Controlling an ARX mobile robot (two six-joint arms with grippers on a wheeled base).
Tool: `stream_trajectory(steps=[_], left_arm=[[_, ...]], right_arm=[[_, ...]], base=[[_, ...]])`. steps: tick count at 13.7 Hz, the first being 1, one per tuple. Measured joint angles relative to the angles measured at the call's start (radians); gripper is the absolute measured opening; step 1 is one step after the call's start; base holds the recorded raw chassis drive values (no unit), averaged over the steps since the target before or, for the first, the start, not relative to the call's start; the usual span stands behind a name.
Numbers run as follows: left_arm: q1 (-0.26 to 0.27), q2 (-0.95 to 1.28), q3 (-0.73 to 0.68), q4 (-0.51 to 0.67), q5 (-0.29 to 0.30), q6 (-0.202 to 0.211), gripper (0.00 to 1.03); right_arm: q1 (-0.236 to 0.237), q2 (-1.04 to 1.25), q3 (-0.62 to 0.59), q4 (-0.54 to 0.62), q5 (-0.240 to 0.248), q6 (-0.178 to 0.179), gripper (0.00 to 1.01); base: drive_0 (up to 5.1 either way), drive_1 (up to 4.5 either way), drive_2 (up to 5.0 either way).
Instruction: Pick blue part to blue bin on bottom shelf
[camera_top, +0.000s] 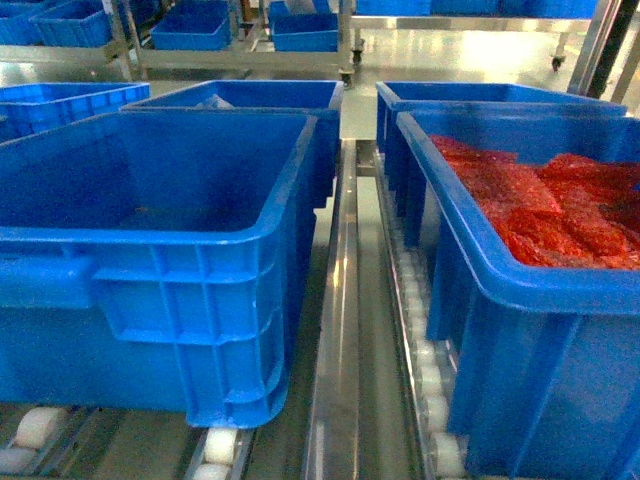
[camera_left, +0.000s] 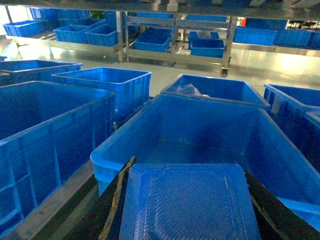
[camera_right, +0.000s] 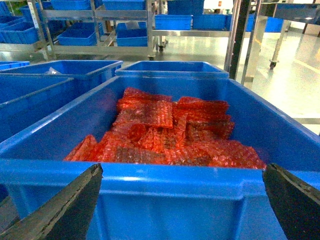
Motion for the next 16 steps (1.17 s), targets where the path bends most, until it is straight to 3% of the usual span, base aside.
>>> stream_trajectory(steps=[16], left_arm=[[-0.001,-0.001,0.002,0.004,0.002,0.0,0.44]], right_arm=[[0.0,0.0,0.0,0.002,0.0,0.0,0.98]], base=[[0.0,3.97,-3.9]])
